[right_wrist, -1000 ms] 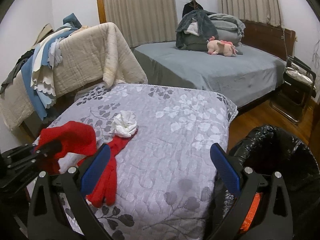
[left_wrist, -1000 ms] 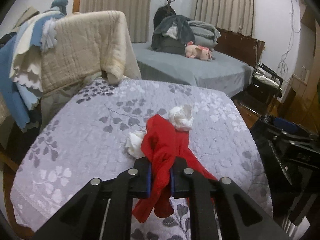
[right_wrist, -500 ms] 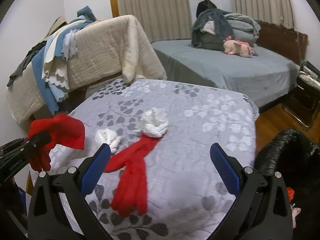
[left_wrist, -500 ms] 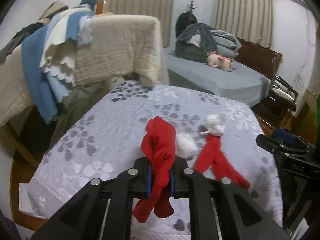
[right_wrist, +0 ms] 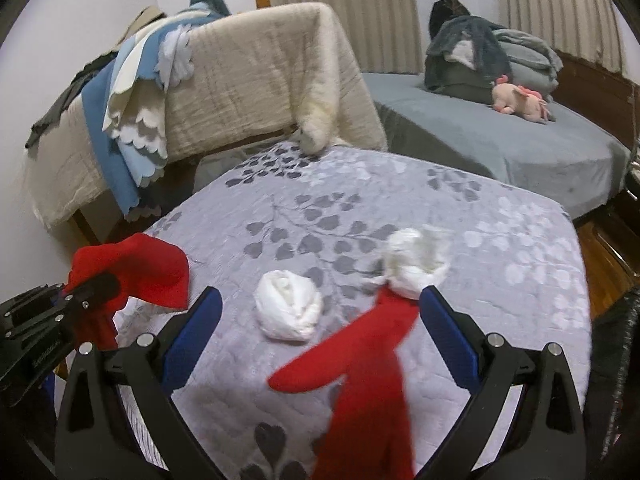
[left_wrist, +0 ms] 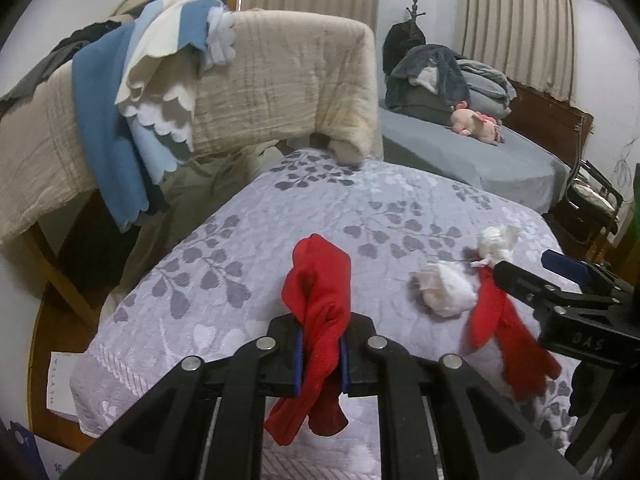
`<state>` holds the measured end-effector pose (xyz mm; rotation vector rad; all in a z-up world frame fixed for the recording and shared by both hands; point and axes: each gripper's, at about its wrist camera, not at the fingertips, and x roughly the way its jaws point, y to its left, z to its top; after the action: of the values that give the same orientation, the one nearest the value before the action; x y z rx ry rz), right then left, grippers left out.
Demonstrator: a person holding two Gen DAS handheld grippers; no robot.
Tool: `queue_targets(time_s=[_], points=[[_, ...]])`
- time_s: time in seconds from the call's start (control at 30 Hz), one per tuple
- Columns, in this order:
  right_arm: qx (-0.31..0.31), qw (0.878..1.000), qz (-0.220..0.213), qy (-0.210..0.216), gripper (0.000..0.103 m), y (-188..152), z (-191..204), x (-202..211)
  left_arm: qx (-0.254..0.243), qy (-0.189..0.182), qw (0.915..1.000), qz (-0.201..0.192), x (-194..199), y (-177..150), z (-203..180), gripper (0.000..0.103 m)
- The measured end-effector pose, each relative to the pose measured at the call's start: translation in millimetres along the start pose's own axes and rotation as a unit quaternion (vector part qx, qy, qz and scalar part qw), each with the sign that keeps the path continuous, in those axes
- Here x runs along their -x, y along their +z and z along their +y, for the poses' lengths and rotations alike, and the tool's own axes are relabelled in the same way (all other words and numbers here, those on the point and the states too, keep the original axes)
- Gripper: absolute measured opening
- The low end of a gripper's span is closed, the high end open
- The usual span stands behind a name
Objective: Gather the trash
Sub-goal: 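Grasp the white crumpled tissue with the right tool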
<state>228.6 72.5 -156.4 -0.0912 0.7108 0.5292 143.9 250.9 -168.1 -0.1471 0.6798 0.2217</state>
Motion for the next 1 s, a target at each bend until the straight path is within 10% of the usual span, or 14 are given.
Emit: queue_targets(time_s=[0.73, 1.0], points=[[0.028, 0.997, 0.067, 0.000, 0.028, -2.4, 26.2, -51.1, 0.023, 0.004, 0.9997, 0.008, -11.9, -12.9, 38.6, 0.013], [0.022, 0.999, 0.040, 0.021, 0.022, 8.1, 21.9, -18.5, 0.016, -0.012, 0.9998, -0.005, 2.2, -2.9, 18.6, 0.013]])
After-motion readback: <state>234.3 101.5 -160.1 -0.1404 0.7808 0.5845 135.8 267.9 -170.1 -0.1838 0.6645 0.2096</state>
